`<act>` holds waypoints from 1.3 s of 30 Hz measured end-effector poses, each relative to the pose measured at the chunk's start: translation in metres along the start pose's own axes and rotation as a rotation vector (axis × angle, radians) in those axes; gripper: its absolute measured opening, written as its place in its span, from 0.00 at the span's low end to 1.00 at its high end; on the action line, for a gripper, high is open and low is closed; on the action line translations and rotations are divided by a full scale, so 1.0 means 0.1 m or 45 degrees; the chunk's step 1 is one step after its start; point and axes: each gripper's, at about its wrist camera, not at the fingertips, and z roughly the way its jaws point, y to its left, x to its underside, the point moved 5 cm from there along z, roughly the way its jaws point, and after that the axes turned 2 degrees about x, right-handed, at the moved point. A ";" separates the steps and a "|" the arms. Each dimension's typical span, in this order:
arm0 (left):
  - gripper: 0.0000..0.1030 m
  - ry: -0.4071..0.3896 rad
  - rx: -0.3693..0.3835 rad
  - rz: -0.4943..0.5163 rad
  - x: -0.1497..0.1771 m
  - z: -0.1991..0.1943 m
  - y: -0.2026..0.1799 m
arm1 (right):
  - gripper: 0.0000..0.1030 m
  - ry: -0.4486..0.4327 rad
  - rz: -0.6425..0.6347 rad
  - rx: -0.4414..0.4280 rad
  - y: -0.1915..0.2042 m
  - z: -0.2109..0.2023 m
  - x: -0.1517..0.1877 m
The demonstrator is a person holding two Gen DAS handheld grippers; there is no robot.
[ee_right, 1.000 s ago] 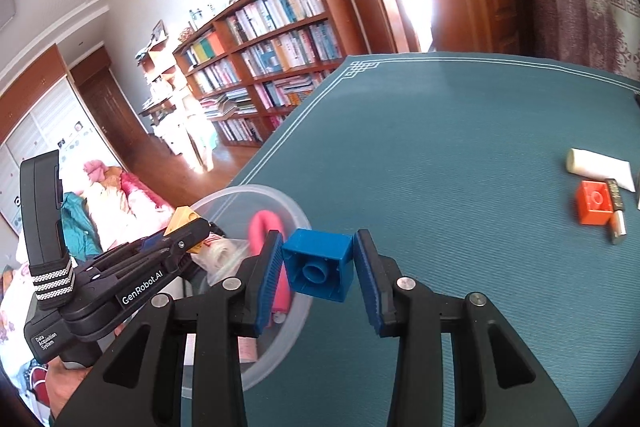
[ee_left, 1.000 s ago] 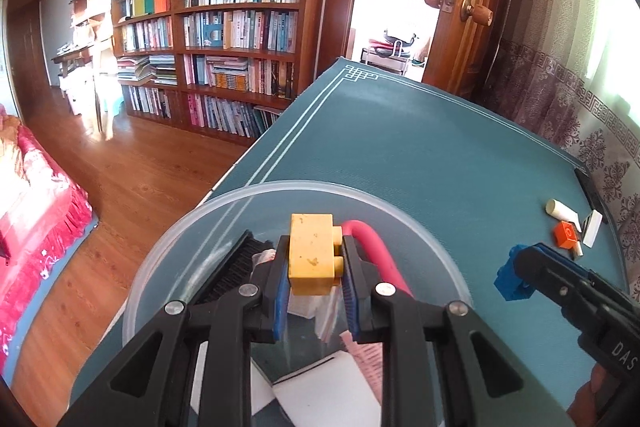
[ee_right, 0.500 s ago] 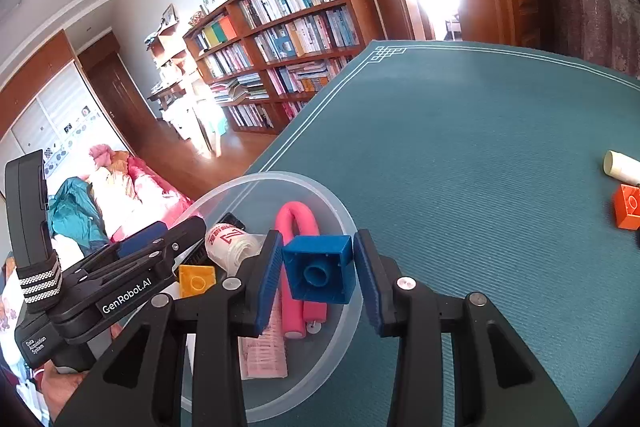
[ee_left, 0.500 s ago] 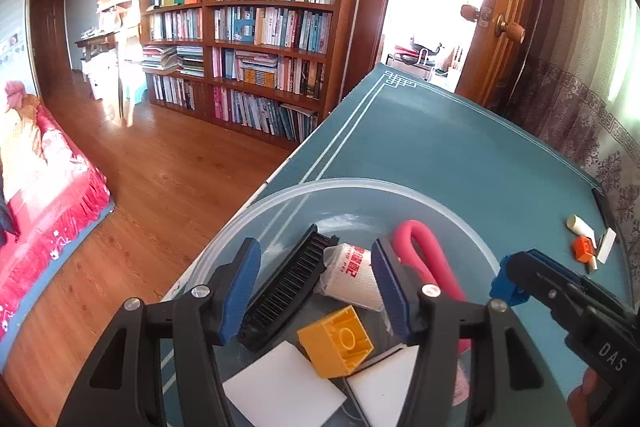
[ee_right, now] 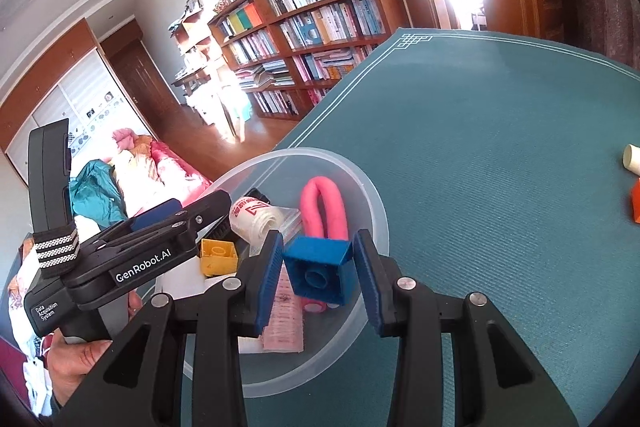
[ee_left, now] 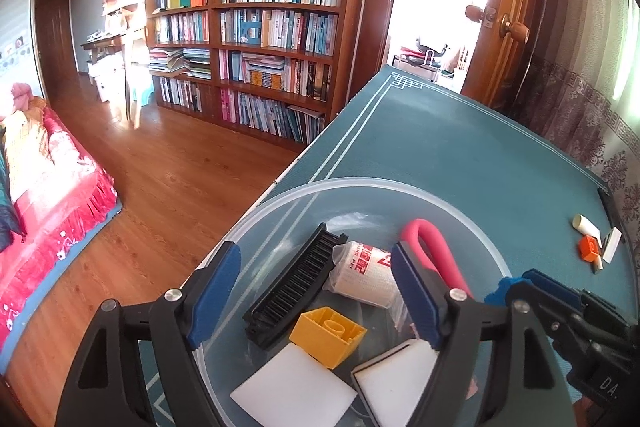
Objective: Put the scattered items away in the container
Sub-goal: 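Carry the yellow and blue bricks over the bowl and open both tools, then move both open tools back over the table toward the remaining items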
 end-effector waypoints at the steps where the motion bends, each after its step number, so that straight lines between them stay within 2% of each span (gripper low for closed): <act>1: 0.79 0.003 0.001 0.000 0.01 0.00 0.00 | 0.39 0.000 0.000 0.006 0.00 0.00 0.01; 13: 0.79 0.019 0.013 0.000 0.02 -0.03 -0.04 | 0.39 0.003 0.033 0.054 -0.14 -0.10 0.09; 17: 0.79 0.030 0.030 0.025 0.05 -0.04 -0.13 | 0.40 0.003 0.074 0.088 -0.27 -0.15 0.14; 19: 0.79 0.038 0.042 0.038 0.05 -0.03 -0.18 | 0.44 -0.002 0.103 0.101 -0.34 -0.18 0.16; 26: 0.80 0.037 0.066 0.097 0.03 -0.07 -0.38 | 0.45 -0.033 0.149 0.159 -0.57 -0.33 0.19; 39: 0.80 0.041 0.109 0.225 0.01 -0.12 -0.91 | 0.45 -0.090 0.322 0.361 -1.44 -0.72 0.31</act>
